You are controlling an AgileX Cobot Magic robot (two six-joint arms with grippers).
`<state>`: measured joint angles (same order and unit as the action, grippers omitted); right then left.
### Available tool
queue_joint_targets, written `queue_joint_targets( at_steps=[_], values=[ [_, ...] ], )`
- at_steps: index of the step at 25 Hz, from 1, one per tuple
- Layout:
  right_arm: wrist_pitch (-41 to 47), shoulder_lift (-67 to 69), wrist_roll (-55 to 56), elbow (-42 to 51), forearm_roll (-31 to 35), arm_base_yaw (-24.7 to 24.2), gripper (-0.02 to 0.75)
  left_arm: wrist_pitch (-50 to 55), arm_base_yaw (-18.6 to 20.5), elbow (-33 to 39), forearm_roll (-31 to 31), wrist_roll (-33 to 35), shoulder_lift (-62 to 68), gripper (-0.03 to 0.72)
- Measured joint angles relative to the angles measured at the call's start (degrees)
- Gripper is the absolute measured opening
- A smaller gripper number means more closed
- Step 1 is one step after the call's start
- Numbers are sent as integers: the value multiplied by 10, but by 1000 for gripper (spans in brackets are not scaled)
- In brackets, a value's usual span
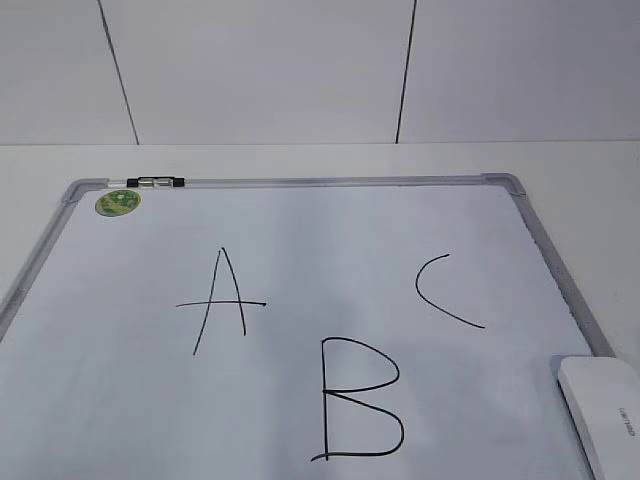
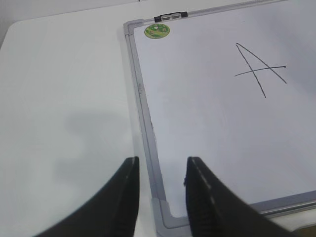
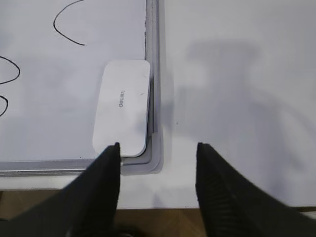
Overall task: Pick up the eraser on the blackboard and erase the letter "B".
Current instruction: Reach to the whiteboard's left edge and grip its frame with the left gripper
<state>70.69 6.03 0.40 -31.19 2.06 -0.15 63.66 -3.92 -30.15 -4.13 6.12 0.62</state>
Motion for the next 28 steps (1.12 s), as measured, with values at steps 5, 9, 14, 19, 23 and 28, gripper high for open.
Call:
queue_joint_targets(
  at_steps=[5,9,14,19,23,28],
  values=[
    [16,68,4,-33,1,0,410,0,0,0,0,0,0,242],
    [17,118,10,-52,18,0,410,3,0,-9,0,0,14,243],
    [17,181,17,-63,41,0,410,14,0,-41,0,0,81,242],
    [17,242,30,-63,43,0,410,33,0,-68,0,-3,160,242],
    [16,278,36,-63,50,0,410,35,0,-75,0,-17,223,242],
    [15,329,38,-77,68,0,410,35,0,-75,0,-24,315,242]
  ],
)
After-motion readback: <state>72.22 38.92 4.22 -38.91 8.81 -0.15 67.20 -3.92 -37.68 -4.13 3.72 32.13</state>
